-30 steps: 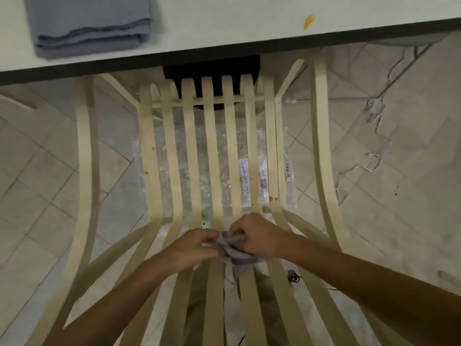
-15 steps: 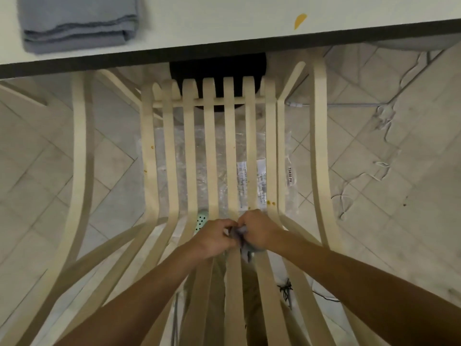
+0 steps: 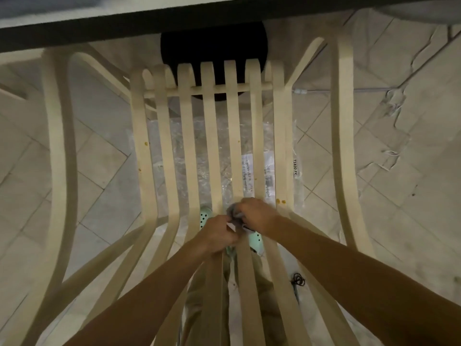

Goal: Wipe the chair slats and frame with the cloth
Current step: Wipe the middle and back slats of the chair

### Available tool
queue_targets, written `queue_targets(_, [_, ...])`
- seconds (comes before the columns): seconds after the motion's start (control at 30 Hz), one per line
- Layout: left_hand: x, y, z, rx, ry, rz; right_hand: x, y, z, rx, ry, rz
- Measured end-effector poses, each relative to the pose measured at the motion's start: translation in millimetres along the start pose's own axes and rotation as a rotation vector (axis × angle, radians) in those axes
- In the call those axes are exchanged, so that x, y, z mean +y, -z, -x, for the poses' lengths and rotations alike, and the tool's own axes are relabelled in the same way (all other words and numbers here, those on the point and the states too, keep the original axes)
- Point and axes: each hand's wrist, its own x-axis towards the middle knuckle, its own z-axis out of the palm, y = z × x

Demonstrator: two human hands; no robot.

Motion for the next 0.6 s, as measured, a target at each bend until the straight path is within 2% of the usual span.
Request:
queue_targets(0.3, [-15.1,-9.5,-4.8,-0.102,-0.051,-0.047,2.6,35.1,-32.6,0.067,0.092,0.156])
queue_targets(0.4, [-14.8,-9.9,-3.7,-0.149,-0.043,-0.011,4.6,54.2,-43.1,0.145,0.070,0.100])
queue_targets(0.6, [-13.3,-7.9,-2.2,-0.148,-0.017,0.013,1.8,131.3,-77.0,0.413,0.001,0.118])
